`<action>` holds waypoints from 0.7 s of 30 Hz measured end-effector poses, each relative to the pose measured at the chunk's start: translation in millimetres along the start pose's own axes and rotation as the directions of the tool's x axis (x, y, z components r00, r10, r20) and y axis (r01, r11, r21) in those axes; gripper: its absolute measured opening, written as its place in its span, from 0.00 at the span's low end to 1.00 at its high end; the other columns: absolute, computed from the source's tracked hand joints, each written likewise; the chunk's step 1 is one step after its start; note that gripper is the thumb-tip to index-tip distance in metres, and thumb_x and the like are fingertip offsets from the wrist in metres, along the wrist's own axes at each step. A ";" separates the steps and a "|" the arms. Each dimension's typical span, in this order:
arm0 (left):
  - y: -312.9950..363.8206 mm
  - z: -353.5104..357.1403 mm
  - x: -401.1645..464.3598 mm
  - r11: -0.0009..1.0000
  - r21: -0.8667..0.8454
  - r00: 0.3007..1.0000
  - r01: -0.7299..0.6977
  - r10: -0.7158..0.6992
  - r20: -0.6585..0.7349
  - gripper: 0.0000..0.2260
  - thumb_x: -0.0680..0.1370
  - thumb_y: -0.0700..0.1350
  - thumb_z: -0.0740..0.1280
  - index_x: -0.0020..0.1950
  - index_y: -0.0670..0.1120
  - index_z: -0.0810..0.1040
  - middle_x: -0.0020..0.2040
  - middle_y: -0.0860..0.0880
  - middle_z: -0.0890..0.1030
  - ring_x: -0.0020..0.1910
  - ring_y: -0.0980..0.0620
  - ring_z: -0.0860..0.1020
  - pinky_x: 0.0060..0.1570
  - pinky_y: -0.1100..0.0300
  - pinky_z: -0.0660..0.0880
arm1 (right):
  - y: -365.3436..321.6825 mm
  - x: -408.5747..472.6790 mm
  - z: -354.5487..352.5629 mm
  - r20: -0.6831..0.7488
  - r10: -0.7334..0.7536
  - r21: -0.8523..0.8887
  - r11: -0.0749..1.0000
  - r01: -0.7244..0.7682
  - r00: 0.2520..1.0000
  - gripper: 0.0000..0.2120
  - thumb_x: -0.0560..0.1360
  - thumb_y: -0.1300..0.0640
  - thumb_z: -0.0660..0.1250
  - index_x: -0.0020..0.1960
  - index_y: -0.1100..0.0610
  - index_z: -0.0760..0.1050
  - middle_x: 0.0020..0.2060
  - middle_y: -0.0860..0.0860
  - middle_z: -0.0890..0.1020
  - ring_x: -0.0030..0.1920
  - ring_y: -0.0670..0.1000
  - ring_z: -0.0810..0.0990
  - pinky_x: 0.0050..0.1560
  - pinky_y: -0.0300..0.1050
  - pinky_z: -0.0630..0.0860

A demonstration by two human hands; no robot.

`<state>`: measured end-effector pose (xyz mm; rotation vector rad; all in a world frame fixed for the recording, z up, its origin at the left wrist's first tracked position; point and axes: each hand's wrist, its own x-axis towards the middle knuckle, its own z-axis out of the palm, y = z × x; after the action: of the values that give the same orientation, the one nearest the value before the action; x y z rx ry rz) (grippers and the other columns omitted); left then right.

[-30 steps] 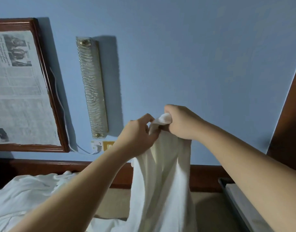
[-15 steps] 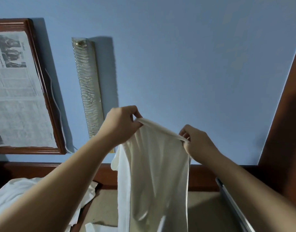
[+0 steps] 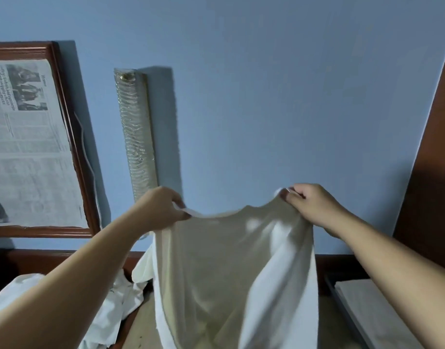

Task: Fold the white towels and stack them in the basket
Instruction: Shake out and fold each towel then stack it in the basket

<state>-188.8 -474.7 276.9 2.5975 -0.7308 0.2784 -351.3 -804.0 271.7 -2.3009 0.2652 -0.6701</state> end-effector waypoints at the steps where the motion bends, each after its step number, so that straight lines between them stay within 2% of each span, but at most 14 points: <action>1: 9.7 1.9 -2.0 0.998 -0.061 0.999 -0.033 0.035 0.019 0.13 0.72 0.58 0.79 0.52 0.56 0.86 0.34 0.57 0.76 0.32 0.64 0.74 0.34 0.67 0.66 | -14.1 3.6 0.7 0.013 -0.026 -0.008 1.000 0.026 1.000 0.22 0.82 0.44 0.66 0.36 0.55 0.65 0.31 0.49 0.64 0.31 0.47 0.62 0.36 0.48 0.57; 3: 37.4 5.9 -10.9 0.981 -0.152 0.989 -0.123 0.133 0.061 0.18 0.70 0.62 0.80 0.57 0.59 0.84 0.30 0.56 0.73 0.27 0.65 0.74 0.32 0.70 0.64 | -41.2 11.0 4.3 0.061 -0.087 -0.064 0.994 0.090 0.994 0.25 0.81 0.42 0.66 0.37 0.59 0.65 0.31 0.49 0.64 0.31 0.48 0.63 0.36 0.48 0.57; 5: 66.7 10.8 -20.9 0.959 -0.214 0.977 -0.185 0.203 0.066 0.24 0.66 0.68 0.79 0.57 0.62 0.81 0.28 0.55 0.74 0.26 0.64 0.74 0.29 0.69 0.65 | -65.0 17.3 9.5 0.131 -0.137 -0.130 0.979 0.154 0.982 0.24 0.81 0.42 0.67 0.39 0.61 0.71 0.31 0.49 0.67 0.31 0.49 0.65 0.36 0.47 0.60; 6: 78.4 13.6 -23.7 0.945 -0.260 0.975 -0.197 0.217 0.051 0.24 0.65 0.70 0.79 0.56 0.61 0.81 0.28 0.56 0.74 0.25 0.62 0.73 0.28 0.68 0.64 | -74.5 20.3 11.7 0.162 -0.156 -0.164 0.969 0.182 0.974 0.21 0.81 0.43 0.67 0.40 0.60 0.74 0.30 0.47 0.70 0.31 0.49 0.67 0.35 0.46 0.61; 8: 93.6 17.7 -24.5 0.916 -0.351 0.978 -0.197 0.209 -0.002 0.19 0.68 0.67 0.78 0.50 0.57 0.81 0.25 0.56 0.71 0.23 0.58 0.68 0.26 0.65 0.62 | -87.2 24.7 12.2 0.200 -0.158 -0.225 0.953 0.202 0.967 0.15 0.80 0.47 0.67 0.38 0.54 0.78 0.27 0.43 0.73 0.30 0.48 0.70 0.34 0.44 0.66; 10: 99.1 18.9 -24.2 0.905 -0.382 0.982 -0.187 0.180 -0.054 0.13 0.75 0.61 0.75 0.46 0.53 0.81 0.23 0.56 0.68 0.23 0.56 0.65 0.27 0.62 0.61 | -92.7 26.5 9.2 0.216 -0.140 -0.261 0.945 0.196 0.966 0.13 0.78 0.50 0.67 0.36 0.51 0.78 0.24 0.43 0.72 0.25 0.46 0.69 0.30 0.43 0.69; 13: 93.4 17.1 -24.2 0.896 -0.410 0.985 -0.170 0.138 -0.106 0.10 0.80 0.55 0.71 0.43 0.51 0.80 0.22 0.56 0.68 0.22 0.55 0.64 0.27 0.62 0.62 | -92.2 22.6 0.3 0.216 -0.155 -0.298 0.930 0.216 0.964 0.12 0.76 0.49 0.70 0.36 0.52 0.79 0.28 0.45 0.76 0.30 0.51 0.73 0.35 0.44 0.69; 16: 84.2 16.8 -25.3 0.920 -0.341 0.977 -0.195 0.153 -0.146 0.11 0.81 0.53 0.70 0.42 0.50 0.77 0.23 0.55 0.71 0.23 0.55 0.65 0.28 0.59 0.65 | -81.0 9.9 -4.8 0.272 -0.108 -0.294 0.937 0.190 0.956 0.10 0.75 0.41 0.75 0.42 0.47 0.81 0.38 0.46 0.83 0.38 0.49 0.82 0.33 0.42 0.75; 18: 80.4 17.2 -27.4 0.948 -0.188 0.956 -0.256 0.219 -0.195 0.11 0.82 0.52 0.68 0.43 0.49 0.75 0.26 0.53 0.74 0.26 0.53 0.69 0.30 0.58 0.66 | -63.9 1.0 2.9 0.265 -0.096 -0.333 0.925 0.184 0.959 0.11 0.76 0.38 0.73 0.45 0.45 0.78 0.41 0.45 0.82 0.42 0.49 0.82 0.41 0.48 0.80; 19: 77.3 17.0 -28.1 0.952 -0.110 0.939 -0.286 0.256 -0.230 0.11 0.83 0.52 0.67 0.44 0.48 0.75 0.28 0.53 0.75 0.28 0.51 0.71 0.32 0.57 0.66 | -53.3 -3.7 8.2 0.227 -0.096 -0.347 0.922 0.173 0.969 0.11 0.76 0.38 0.71 0.45 0.45 0.77 0.41 0.45 0.82 0.42 0.49 0.81 0.43 0.48 0.79; 21: 64.5 15.6 -27.1 0.950 -0.020 0.909 -0.311 0.291 -0.300 0.11 0.83 0.51 0.67 0.45 0.47 0.74 0.30 0.50 0.75 0.31 0.45 0.74 0.33 0.55 0.69 | -28.8 -14.1 16.7 0.122 -0.070 -0.328 0.939 0.107 0.990 0.11 0.77 0.39 0.70 0.44 0.45 0.76 0.38 0.46 0.81 0.40 0.48 0.80 0.39 0.47 0.73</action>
<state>-245.0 -519.3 277.2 2.3011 -1.0084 0.7047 -354.3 -768.2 275.8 -2.6795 0.2396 -0.5756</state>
